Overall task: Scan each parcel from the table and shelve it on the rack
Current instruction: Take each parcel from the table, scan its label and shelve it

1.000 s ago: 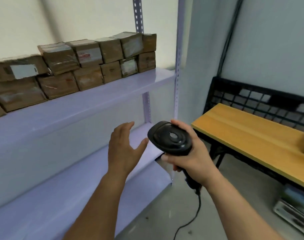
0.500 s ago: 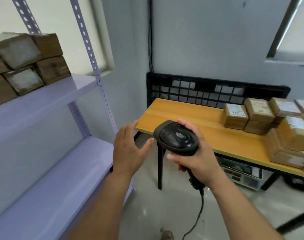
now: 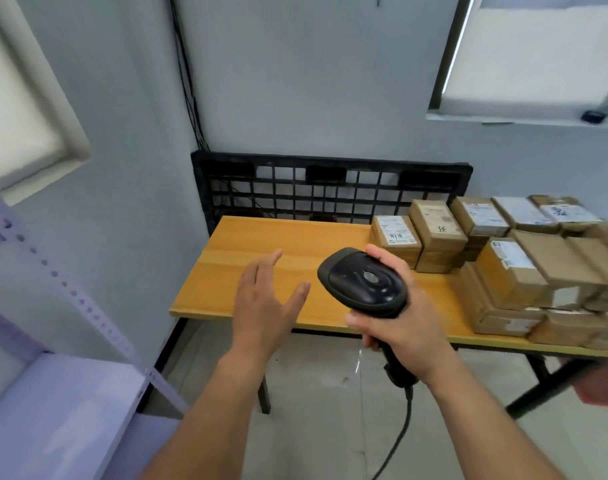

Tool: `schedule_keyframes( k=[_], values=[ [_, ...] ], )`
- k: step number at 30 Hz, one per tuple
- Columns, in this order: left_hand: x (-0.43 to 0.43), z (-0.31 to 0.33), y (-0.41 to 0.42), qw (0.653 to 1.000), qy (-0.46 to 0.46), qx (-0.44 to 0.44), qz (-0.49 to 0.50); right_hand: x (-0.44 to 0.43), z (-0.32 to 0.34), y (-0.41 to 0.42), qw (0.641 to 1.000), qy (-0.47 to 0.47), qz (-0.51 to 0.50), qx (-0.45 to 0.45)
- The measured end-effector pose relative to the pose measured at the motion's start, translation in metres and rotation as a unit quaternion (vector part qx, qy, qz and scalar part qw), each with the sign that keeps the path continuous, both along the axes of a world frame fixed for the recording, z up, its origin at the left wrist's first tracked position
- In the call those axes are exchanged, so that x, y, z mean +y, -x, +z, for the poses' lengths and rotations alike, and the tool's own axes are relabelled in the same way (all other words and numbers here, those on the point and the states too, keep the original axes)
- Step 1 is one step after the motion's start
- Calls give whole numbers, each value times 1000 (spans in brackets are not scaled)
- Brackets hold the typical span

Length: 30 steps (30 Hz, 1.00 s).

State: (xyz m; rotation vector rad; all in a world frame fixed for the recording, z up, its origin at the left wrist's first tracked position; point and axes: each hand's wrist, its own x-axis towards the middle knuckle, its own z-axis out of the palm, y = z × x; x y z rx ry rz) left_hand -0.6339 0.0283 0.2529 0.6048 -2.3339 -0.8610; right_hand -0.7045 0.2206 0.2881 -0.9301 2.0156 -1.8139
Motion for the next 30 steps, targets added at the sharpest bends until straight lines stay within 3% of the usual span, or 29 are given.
schedule_keyframes(
  k=[14, 30],
  values=[
    [3, -29, 138, 994, -39, -28, -101, 22, -22, 95, 992, -29, -121, -1],
    [23, -66, 289, 983, -79, -133, -100, 52, -44, 257, 992, -19, -125, -20]
  ],
)
